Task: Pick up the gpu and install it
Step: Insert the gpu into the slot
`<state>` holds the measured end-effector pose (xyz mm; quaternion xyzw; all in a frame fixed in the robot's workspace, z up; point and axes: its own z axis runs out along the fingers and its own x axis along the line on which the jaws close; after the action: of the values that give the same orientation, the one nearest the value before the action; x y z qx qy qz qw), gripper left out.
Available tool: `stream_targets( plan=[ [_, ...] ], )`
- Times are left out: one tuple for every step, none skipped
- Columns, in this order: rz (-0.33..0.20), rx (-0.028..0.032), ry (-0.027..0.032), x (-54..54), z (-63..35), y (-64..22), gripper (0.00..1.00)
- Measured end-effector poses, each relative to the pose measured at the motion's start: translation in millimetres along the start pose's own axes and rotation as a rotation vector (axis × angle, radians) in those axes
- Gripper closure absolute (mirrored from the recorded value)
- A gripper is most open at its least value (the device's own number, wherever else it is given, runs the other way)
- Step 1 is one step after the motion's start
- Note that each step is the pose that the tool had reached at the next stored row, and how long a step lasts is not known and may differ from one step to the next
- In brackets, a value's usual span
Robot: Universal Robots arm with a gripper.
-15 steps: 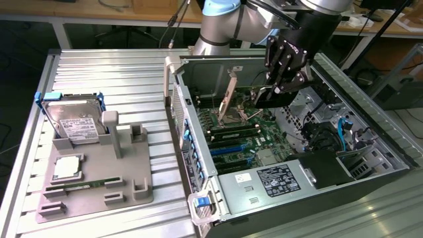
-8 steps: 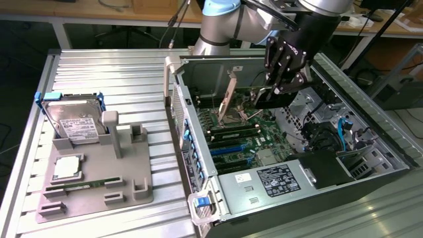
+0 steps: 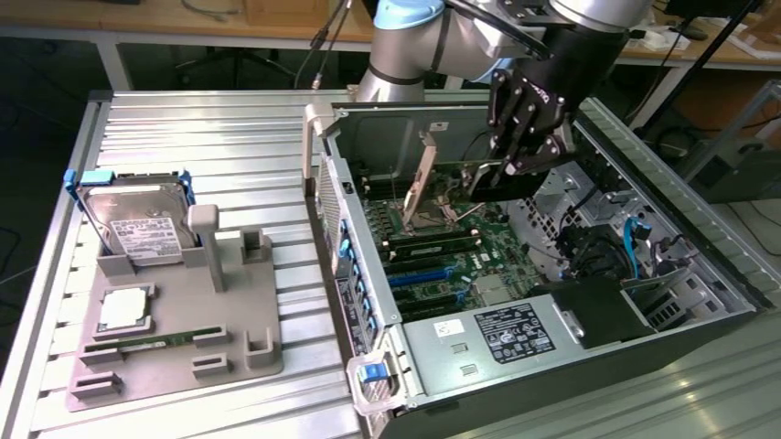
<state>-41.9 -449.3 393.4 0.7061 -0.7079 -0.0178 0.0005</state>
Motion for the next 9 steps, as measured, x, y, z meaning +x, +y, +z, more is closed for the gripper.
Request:
stream_targets(
  plan=[
    [0.000,0.0000,0.0000,0.0,0.2,0.0,0.73],
    [0.000,0.0000,0.0000,0.0,0.4,0.0,0.73],
    [0.000,0.0000,0.0000,0.0,0.7,0.0,0.73],
    [0.000,0.0000,0.0000,0.0,0.9,0.0,0.73],
    [0.000,0.0000,0.0000,0.0,1.0,0.0,0.73],
    [0.000,0.0000,0.0001,0.0,1.3,0.0,0.73],
    [0.000,0.0000,0.0001,0.0,1.6,0.0,0.73],
    [0.000,0.0000,0.0000,0.1,1.8,0.0,0.73],
    [0.000,0.0000,0.0001,0.1,2.0,-0.1,0.73]
  ],
)
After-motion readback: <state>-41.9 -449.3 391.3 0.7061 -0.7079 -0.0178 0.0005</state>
